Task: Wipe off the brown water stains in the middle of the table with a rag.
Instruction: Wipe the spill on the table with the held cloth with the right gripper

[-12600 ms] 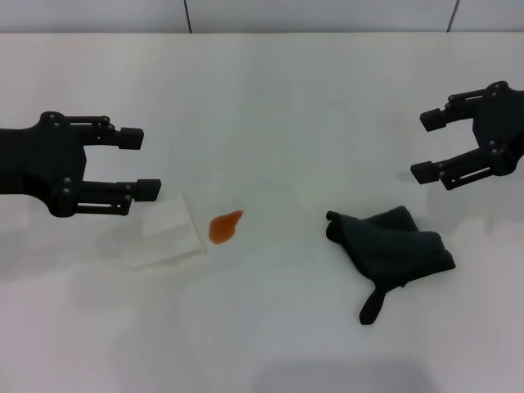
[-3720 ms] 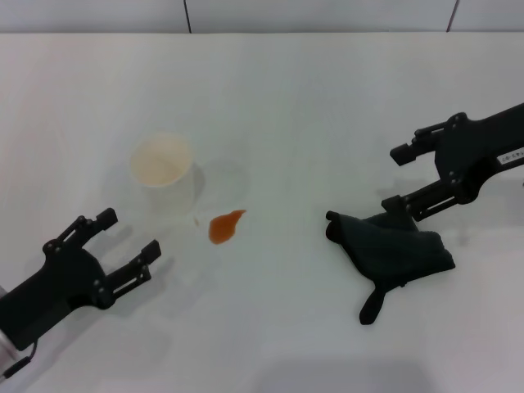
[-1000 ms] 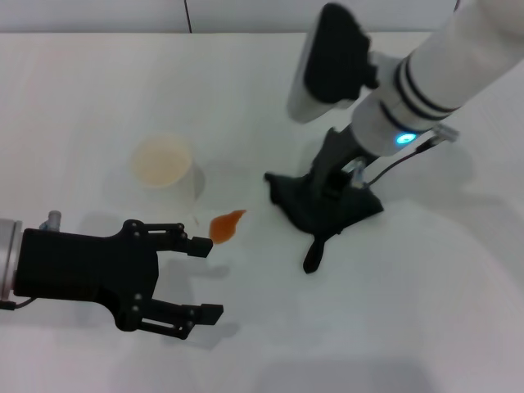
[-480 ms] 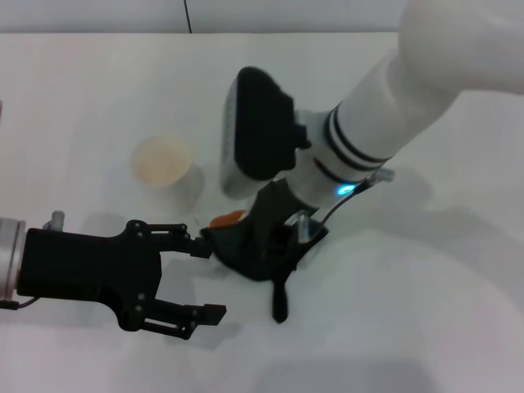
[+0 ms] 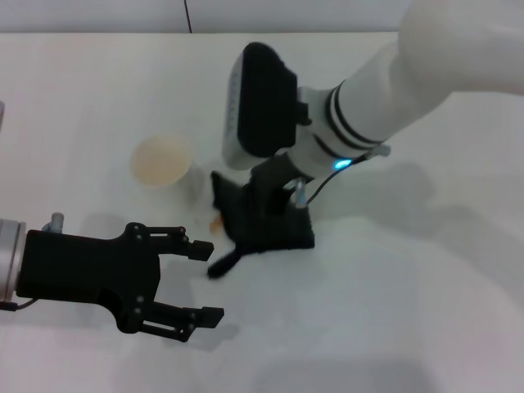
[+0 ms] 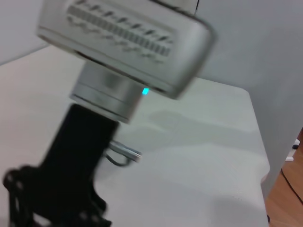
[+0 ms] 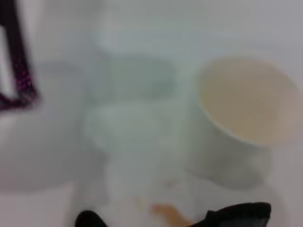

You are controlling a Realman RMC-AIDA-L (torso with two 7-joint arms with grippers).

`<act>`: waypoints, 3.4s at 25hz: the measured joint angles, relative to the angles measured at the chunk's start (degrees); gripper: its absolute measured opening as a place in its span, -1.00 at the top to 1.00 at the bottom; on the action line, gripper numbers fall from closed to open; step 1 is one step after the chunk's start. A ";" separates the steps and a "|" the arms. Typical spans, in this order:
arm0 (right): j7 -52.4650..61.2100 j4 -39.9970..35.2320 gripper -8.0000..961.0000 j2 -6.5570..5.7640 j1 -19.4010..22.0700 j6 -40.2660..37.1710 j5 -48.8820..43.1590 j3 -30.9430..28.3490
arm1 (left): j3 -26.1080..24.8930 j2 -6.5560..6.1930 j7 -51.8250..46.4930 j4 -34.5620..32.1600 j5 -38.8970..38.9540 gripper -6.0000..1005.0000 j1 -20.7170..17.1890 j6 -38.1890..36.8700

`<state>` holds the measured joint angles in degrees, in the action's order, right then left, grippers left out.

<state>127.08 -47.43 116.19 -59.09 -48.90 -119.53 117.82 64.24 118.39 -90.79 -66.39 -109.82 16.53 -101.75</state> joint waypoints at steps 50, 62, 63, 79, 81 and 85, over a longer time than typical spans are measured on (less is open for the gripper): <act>-5.56 -4.48 0.84 0.00 1.15 4.30 6.86 11.24 | -0.35 0.35 0.46 0.21 -0.42 -0.72 0.77 0.25; -5.96 -4.08 0.84 0.00 0.71 10.15 9.16 15.26 | -0.01 0.52 0.07 0.39 -0.05 -0.72 1.23 0.21; -5.96 -3.55 0.84 0.00 0.69 10.48 8.90 14.93 | -0.01 0.52 0.05 0.39 -0.05 -0.72 1.23 0.21; -11.53 -18.34 0.84 -0.72 16.95 -15.70 -5.47 -14.91 | -0.98 0.60 1.59 0.47 1.60 -0.72 0.69 0.38; -13.88 -20.03 0.84 -0.80 19.33 -20.19 -5.52 -19.73 | -1.65 0.60 2.02 0.47 1.78 -0.72 0.68 0.43; -16.28 -20.50 0.84 -0.98 21.52 -25.76 -5.54 -27.62 | -2.24 0.62 2.67 0.47 2.23 -0.72 0.72 0.64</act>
<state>110.80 -67.94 115.20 -37.57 -74.66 -125.07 90.20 62.00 119.00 -88.13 -65.92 -107.59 17.25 -101.12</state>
